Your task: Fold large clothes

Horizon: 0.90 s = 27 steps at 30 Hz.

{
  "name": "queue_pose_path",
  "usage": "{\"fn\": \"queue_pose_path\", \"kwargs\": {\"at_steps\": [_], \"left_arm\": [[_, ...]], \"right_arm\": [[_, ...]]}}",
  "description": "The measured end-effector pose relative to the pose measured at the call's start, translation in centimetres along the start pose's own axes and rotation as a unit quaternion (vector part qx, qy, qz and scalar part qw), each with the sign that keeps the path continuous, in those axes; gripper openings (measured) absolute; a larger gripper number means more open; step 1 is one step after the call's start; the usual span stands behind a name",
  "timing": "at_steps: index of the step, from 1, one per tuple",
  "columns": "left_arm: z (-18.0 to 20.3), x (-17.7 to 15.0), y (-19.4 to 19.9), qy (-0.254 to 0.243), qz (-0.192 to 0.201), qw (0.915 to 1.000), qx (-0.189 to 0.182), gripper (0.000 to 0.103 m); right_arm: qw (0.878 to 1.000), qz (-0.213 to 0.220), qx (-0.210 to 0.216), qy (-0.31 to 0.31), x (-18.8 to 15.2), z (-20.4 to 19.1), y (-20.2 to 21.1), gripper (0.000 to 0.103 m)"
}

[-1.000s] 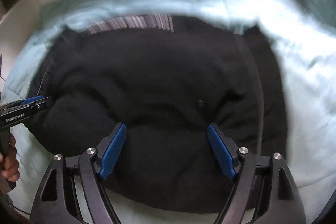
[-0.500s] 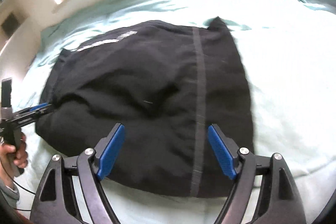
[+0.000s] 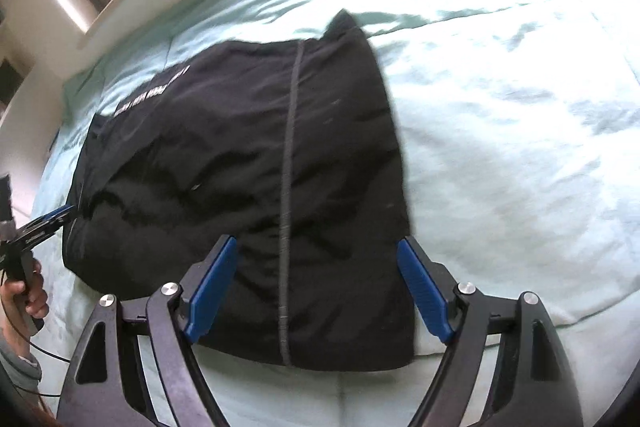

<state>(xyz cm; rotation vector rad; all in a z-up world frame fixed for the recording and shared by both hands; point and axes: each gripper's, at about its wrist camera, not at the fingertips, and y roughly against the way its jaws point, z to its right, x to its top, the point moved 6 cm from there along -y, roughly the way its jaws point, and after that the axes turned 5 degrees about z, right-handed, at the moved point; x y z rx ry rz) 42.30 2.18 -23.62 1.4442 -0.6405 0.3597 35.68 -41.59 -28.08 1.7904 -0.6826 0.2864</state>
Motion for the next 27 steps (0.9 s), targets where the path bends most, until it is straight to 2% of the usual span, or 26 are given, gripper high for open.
{"fn": "queue_pose_path", "kwargs": {"at_steps": [2, 5, 7, 10, 13, 16, 18, 20, 21, 24, 27], "left_arm": [[-0.8, 1.1, 0.6, 0.007, 0.015, 0.9999, -0.001, 0.056], [-2.8, 2.1, 0.0, 0.030, 0.014, 0.9994, 0.013, 0.056], [-4.2, 2.4, -0.9, 0.054, 0.004, 0.9985, 0.001, 0.056], [-5.9, 2.5, -1.9, 0.105, -0.022, 0.9935, -0.038, 0.056], [-7.3, 2.6, -2.0, 0.136, -0.020, 0.9900, -0.031, 0.056], [-7.8, 3.4, -2.1, 0.132, -0.009, 0.9907, -0.030, 0.056], [-7.8, 3.2, -3.5, 0.108, -0.026, 0.9935, -0.022, 0.056], [-8.3, 2.3, -5.2, 0.105, -0.060, 0.9923, -0.024, 0.056], [-8.5, 1.6, -6.4, 0.115, -0.086, 0.9891, -0.032, 0.056], [-8.8, 1.1, -7.1, 0.130, -0.091, 0.9850, -0.069, 0.056], [-9.2, 0.6, -7.6, 0.147, -0.112, 0.9772, -0.106, 0.057]], "right_arm": [[1.000, -0.007, 0.005, -0.019, 0.4, 1.3, -0.2, 0.084], [0.999, -0.015, 0.024, -0.042, 1.6, 2.1, -1.8, 0.084], [0.998, -0.023, 0.034, -0.048, 2.1, 2.2, -2.9, 0.084], [0.996, -0.040, 0.051, -0.059, 2.8, 2.3, -4.4, 0.084], [0.994, -0.054, 0.064, -0.069, 3.4, 1.9, -5.4, 0.086], [0.996, -0.055, 0.055, -0.052, 3.8, 1.3, -5.5, 0.088], [0.996, -0.058, 0.051, -0.047, 3.8, 1.1, -5.9, 0.089], [0.994, -0.066, 0.063, -0.055, 3.7, 1.2, -6.5, 0.093], [0.993, -0.075, 0.070, -0.059, 3.5, 1.4, -7.0, 0.094], [0.986, -0.103, 0.116, -0.067, 2.8, 1.3, -8.0, 0.095], [0.984, -0.115, 0.131, -0.039, 2.4, 0.6, -8.2, 0.095]]}}
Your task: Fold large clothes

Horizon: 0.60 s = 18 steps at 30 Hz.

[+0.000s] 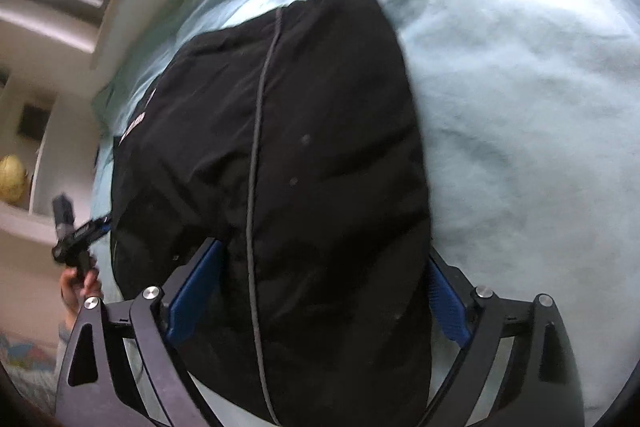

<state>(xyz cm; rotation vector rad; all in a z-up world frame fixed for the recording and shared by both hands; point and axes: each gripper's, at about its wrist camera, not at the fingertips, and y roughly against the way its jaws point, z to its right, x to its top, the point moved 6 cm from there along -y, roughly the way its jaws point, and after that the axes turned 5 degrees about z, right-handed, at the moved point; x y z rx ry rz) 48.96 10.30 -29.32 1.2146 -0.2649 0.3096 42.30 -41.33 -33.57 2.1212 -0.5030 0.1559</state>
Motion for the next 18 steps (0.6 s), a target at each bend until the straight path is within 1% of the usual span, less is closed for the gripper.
{"fn": "queue_pose_path", "kwargs": {"at_steps": [3, 4, 5, 7, 8, 10, 13, 14, 15, 17, 18], "left_arm": [[-1.1, 0.2, -0.1, 0.037, -0.021, 0.9986, -0.032, 0.058], [-1.4, 0.2, -0.1, 0.040, -0.023, 0.9984, -0.034, 0.062], [-1.6, 0.3, -0.3, 0.039, -0.026, 0.9984, -0.032, 0.069], [-1.7, 0.2, -1.1, 0.029, -0.034, 0.9986, -0.027, 0.080], [-1.8, 0.2, -1.6, 0.030, -0.036, 0.9984, -0.031, 0.081], [-2.1, 0.5, -2.1, 0.052, -0.041, 0.9962, -0.057, 0.081], [-2.5, 0.7, -3.7, 0.093, -0.057, 0.9860, -0.126, 0.083], [-2.8, 0.7, -4.5, 0.109, -0.063, 0.9795, -0.157, 0.086], [-3.2, 0.7, -5.1, 0.130, -0.068, 0.9728, -0.180, 0.088], [-3.8, 0.9, -5.8, 0.152, -0.069, 0.9645, -0.204, 0.089], [-3.7, 0.9, -5.6, 0.150, -0.067, 0.9650, -0.205, 0.089]], "right_arm": [[1.000, -0.014, 0.006, 0.025, 0.2, -0.9, -0.6, 0.098], [0.999, -0.019, 0.002, 0.033, 0.4, -1.1, -1.2, 0.099], [0.999, -0.021, 0.004, 0.035, 0.5, -1.3, -1.5, 0.102], [0.999, -0.024, 0.012, 0.034, 0.7, -1.5, -2.5, 0.103], [0.999, -0.025, 0.015, 0.033, 0.7, -1.7, -2.8, 0.103], [0.999, -0.024, 0.023, 0.030, 1.0, -2.0, -3.5, 0.103], [0.999, -0.022, 0.035, 0.023, 1.2, -1.9, -4.1, 0.103], [0.999, -0.024, 0.044, 0.016, 1.2, -1.7, -4.4, 0.103], [0.998, -0.026, 0.052, 0.009, 1.2, -1.5, -4.6, 0.103], [0.998, -0.027, 0.064, -0.005, 1.3, -1.2, -4.8, 0.103], [0.998, -0.025, 0.063, -0.007, 1.3, -1.2, -4.7, 0.103]]}}
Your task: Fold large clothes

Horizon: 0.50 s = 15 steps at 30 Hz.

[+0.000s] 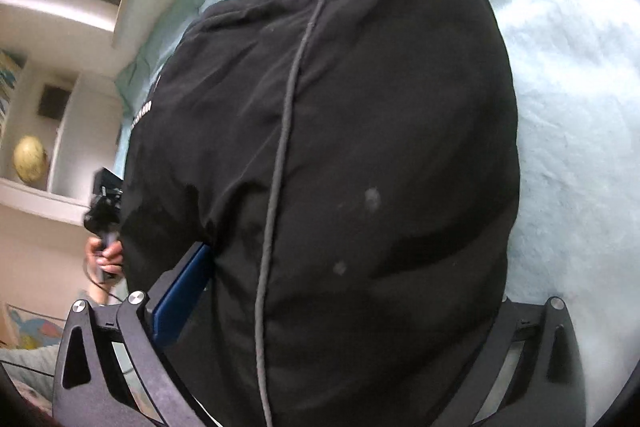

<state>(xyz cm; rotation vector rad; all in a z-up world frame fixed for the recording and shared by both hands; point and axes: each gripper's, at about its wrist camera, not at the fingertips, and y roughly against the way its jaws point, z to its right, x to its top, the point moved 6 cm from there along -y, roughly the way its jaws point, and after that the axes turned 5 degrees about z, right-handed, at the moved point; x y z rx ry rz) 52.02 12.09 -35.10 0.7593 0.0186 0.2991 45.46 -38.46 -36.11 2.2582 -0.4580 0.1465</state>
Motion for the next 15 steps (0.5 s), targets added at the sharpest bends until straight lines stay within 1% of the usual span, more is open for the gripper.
{"fn": "queue_pose_path", "kwargs": {"at_steps": [1, 2, 3, 4, 5, 6, 7, 8, 9, 11, 13, 15], "left_arm": [[0.3, -0.2, 0.2, -0.008, 0.003, 1.0000, 0.003, 0.087], [0.9, -0.6, 0.4, -0.024, 0.008, 0.9996, 0.008, 0.071], [1.8, -1.1, 0.7, -0.036, 0.010, 0.9993, -0.006, 0.055], [2.7, -1.5, 1.0, -0.044, 0.015, 0.9989, -0.012, 0.044], [3.1, -1.8, 1.4, -0.057, 0.020, 0.9982, 0.003, 0.044], [3.5, -2.0, 1.4, -0.072, 0.021, 0.9970, 0.018, 0.044], [3.9, -2.1, 1.2, -0.084, 0.021, 0.9958, 0.028, 0.044], [4.0, -2.1, 0.8, -0.084, 0.019, 0.9958, 0.030, 0.044], [3.9, -1.9, 0.3, -0.073, 0.015, 0.9970, 0.023, 0.044], [3.6, -1.5, -1.0, -0.039, 0.005, 0.9992, 0.002, 0.058], [3.3, -1.8, -2.4, -0.015, -0.010, 0.9997, -0.014, 0.064], [3.4, -1.5, -2.6, -0.020, 0.002, 0.9998, 0.006, 0.065]], "right_arm": [[1.000, 0.004, -0.005, 0.004, -0.1, -0.2, 0.1, 0.103], [1.000, 0.008, -0.011, 0.012, -0.3, -0.5, 0.3, 0.103], [1.000, 0.010, -0.015, 0.020, -0.5, -0.8, 0.4, 0.103], [0.999, 0.014, -0.017, 0.027, -0.6, -1.1, 0.7, 0.099], [0.999, 0.017, -0.021, 0.038, -0.7, -1.5, 0.9, 0.095], [0.998, 0.019, -0.025, 0.051, -0.8, -2.1, 1.0, 0.093], [0.997, 0.021, -0.029, 0.061, -0.6, -2.7, 1.0, 0.092], [0.997, 0.021, -0.031, 0.068, -0.6, -2.9, 1.0, 0.092], [0.997, 0.020, -0.034, 0.068, -0.5, -3.0, 0.6, 0.092], [0.997, 0.017, -0.034, 0.062, -0.3, -3.0, -0.1, 0.092], [0.999, 0.004, -0.019, 0.041, 0.1, -2.7, -1.0, 0.093], [1.000, 0.006, -0.020, 0.023, 0.1, -2.3, -1.0, 0.094]]}}
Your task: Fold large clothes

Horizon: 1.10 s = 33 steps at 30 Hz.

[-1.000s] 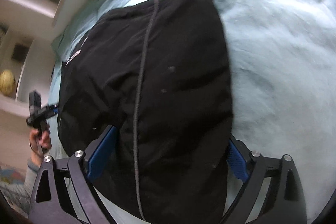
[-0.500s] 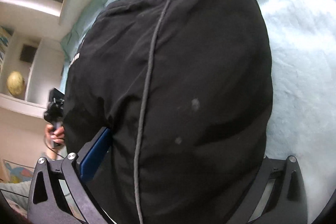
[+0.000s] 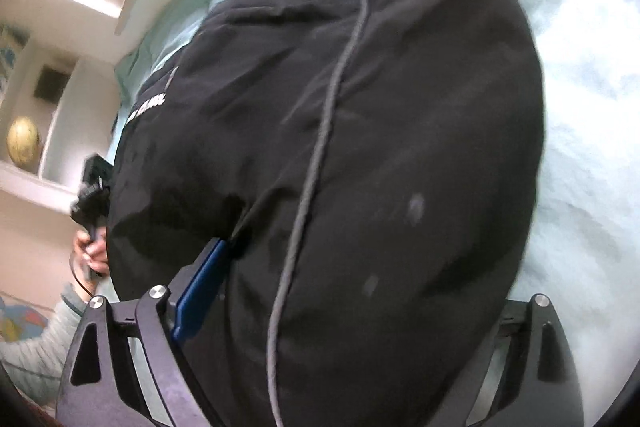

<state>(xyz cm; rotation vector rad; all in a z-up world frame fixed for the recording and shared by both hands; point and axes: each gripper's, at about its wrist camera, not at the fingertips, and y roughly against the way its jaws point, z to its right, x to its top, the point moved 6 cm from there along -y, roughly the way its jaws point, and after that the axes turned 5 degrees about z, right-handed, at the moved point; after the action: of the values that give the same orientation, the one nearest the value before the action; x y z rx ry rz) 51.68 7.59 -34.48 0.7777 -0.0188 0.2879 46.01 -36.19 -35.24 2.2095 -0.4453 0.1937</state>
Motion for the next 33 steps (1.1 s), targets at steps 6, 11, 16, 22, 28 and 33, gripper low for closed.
{"fn": "queue_pose_path", "kwargs": {"at_steps": [6, 11, 16, 22, 28, 33], "left_arm": [[6.6, -2.7, 4.5, -0.096, 0.086, 0.9900, 0.058, 0.027], [15.3, -8.5, 11.2, -0.188, 0.136, 0.9723, 0.023, 0.025], [18.6, -15.1, 19.2, -0.207, 0.165, 0.9644, 0.006, 0.025], [17.5, -24.0, 24.9, -0.187, 0.167, 0.9680, -0.001, 0.025], [11.9, -32.6, 24.7, -0.148, 0.124, 0.9810, 0.018, 0.026], [3.8, -35.7, 19.7, -0.081, 0.071, 0.9928, 0.051, 0.027]], "right_arm": [[0.995, 0.052, -0.046, 0.070, -0.7, -4.6, 5.3, 0.051], [0.986, 0.086, -0.065, 0.130, -3.0, -10.4, 10.7, 0.041], [0.980, 0.112, -0.060, 0.150, -7.6, -15.5, 17.9, 0.041], [0.977, 0.098, -0.090, 0.169, -15.1, -19.4, 23.6, 0.041], [0.982, 0.037, -0.114, 0.144, -23.7, -18.1, 23.7, 0.041], [0.986, -0.021, -0.139, 0.093, -28.3, -12.3, 18.9, 0.042]]}}
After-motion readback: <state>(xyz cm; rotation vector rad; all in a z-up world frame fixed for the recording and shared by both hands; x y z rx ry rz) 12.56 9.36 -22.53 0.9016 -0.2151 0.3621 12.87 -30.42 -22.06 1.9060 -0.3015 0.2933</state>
